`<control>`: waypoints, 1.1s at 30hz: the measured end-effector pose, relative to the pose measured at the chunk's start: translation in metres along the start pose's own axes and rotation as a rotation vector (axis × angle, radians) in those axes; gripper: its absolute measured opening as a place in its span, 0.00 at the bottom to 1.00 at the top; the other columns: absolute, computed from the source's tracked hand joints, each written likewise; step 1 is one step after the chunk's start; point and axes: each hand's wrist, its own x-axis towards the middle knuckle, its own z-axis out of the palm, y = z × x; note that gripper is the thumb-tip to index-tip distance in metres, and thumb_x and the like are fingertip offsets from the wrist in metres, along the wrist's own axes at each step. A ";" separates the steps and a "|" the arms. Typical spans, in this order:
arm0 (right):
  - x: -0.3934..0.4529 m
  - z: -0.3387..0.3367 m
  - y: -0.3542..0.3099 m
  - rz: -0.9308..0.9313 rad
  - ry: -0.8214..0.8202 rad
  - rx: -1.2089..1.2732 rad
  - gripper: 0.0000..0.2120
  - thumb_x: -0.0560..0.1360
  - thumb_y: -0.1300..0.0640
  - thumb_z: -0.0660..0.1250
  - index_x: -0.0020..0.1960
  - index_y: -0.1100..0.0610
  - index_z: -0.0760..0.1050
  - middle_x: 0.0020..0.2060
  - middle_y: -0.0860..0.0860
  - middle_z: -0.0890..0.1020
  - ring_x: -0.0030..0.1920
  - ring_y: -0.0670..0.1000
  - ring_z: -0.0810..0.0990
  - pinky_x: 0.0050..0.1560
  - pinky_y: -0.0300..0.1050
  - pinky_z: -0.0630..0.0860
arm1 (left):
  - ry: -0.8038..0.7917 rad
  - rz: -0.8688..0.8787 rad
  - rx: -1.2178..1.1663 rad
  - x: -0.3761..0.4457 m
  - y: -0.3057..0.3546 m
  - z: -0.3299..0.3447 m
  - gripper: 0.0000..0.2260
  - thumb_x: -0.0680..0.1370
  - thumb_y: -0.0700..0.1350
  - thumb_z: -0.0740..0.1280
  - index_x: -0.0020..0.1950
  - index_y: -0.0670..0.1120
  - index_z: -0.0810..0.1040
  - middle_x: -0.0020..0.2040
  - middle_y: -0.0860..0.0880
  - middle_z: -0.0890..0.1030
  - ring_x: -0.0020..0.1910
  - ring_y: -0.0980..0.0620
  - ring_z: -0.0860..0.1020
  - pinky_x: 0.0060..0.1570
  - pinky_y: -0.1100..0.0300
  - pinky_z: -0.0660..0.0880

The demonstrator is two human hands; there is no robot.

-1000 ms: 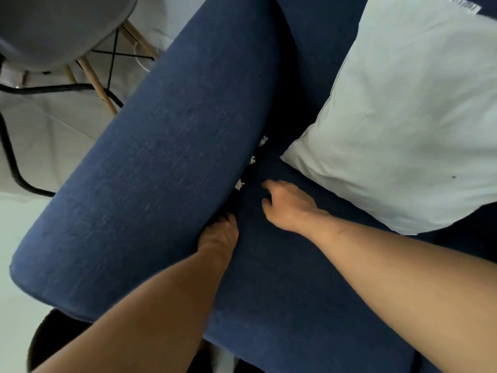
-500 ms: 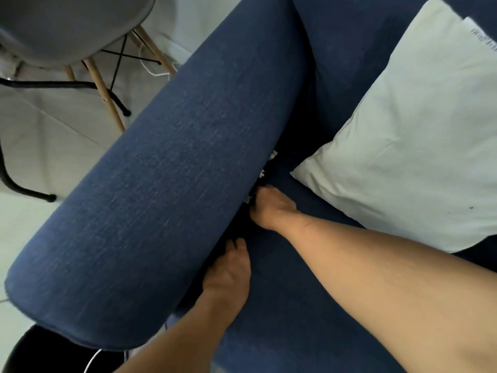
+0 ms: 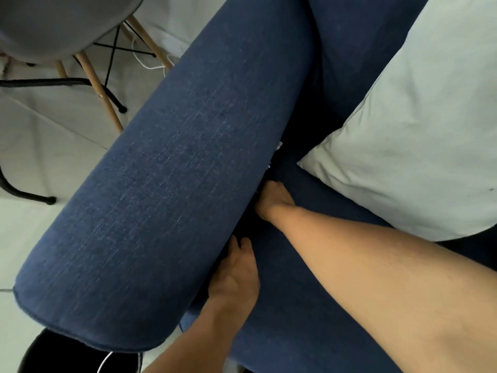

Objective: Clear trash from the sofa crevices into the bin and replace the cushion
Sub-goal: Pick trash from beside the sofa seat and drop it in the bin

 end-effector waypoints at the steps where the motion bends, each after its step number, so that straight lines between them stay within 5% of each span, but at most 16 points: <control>1: -0.009 -0.004 0.005 -0.016 0.019 0.054 0.10 0.84 0.53 0.61 0.61 0.53 0.77 0.59 0.56 0.80 0.54 0.58 0.82 0.53 0.55 0.83 | -0.005 -0.006 -0.019 0.001 0.002 -0.001 0.17 0.79 0.45 0.66 0.66 0.46 0.68 0.62 0.45 0.70 0.51 0.49 0.78 0.53 0.58 0.78; 5: -0.055 -0.032 0.039 -0.041 0.097 0.204 0.08 0.85 0.52 0.61 0.52 0.56 0.72 0.46 0.55 0.81 0.45 0.56 0.82 0.43 0.53 0.83 | -0.066 0.000 -0.067 0.013 0.016 -0.007 0.16 0.81 0.43 0.66 0.66 0.45 0.68 0.64 0.46 0.68 0.44 0.52 0.76 0.38 0.61 0.74; 9: -0.094 -0.043 0.089 -0.019 0.098 0.267 0.09 0.85 0.52 0.63 0.49 0.55 0.69 0.41 0.53 0.81 0.40 0.53 0.81 0.38 0.53 0.79 | -0.033 0.072 0.005 0.039 0.041 -0.020 0.14 0.81 0.40 0.64 0.65 0.46 0.67 0.60 0.46 0.73 0.46 0.51 0.77 0.41 0.58 0.77; 16: -0.131 -0.030 0.159 -0.053 0.133 0.452 0.08 0.84 0.56 0.65 0.46 0.52 0.69 0.33 0.50 0.78 0.30 0.46 0.72 0.30 0.50 0.70 | 0.103 0.233 0.268 0.111 0.083 -0.046 0.22 0.78 0.36 0.68 0.70 0.41 0.64 0.69 0.39 0.67 0.50 0.45 0.78 0.41 0.54 0.76; 19: -0.140 -0.030 0.170 -0.103 0.128 0.485 0.04 0.84 0.57 0.65 0.55 0.48 0.76 0.40 0.47 0.81 0.34 0.43 0.77 0.31 0.38 0.71 | 0.084 0.227 0.354 0.139 0.092 -0.055 0.28 0.77 0.33 0.69 0.74 0.38 0.60 0.74 0.36 0.61 0.55 0.41 0.78 0.49 0.49 0.78; 22: -0.145 -0.032 0.177 -0.165 0.155 0.493 0.12 0.84 0.55 0.66 0.65 0.46 0.80 0.50 0.43 0.83 0.46 0.41 0.82 0.44 0.31 0.76 | 0.019 0.209 0.351 0.162 0.095 -0.058 0.34 0.76 0.32 0.69 0.78 0.37 0.56 0.78 0.36 0.56 0.62 0.37 0.76 0.59 0.46 0.77; 29: -0.140 -0.061 0.174 -0.248 0.212 0.530 0.13 0.83 0.51 0.69 0.67 0.45 0.83 0.54 0.41 0.85 0.54 0.41 0.83 0.55 0.35 0.80 | -0.095 0.193 0.422 0.192 0.096 -0.054 0.41 0.78 0.34 0.68 0.81 0.37 0.43 0.81 0.37 0.47 0.77 0.37 0.60 0.74 0.49 0.64; 33: -0.125 -0.082 0.167 -0.309 0.255 0.519 0.12 0.82 0.51 0.71 0.65 0.48 0.84 0.51 0.42 0.87 0.52 0.41 0.83 0.53 0.36 0.80 | -0.043 0.151 0.543 0.199 0.098 -0.046 0.33 0.84 0.44 0.59 0.79 0.32 0.43 0.80 0.34 0.55 0.77 0.41 0.62 0.75 0.53 0.62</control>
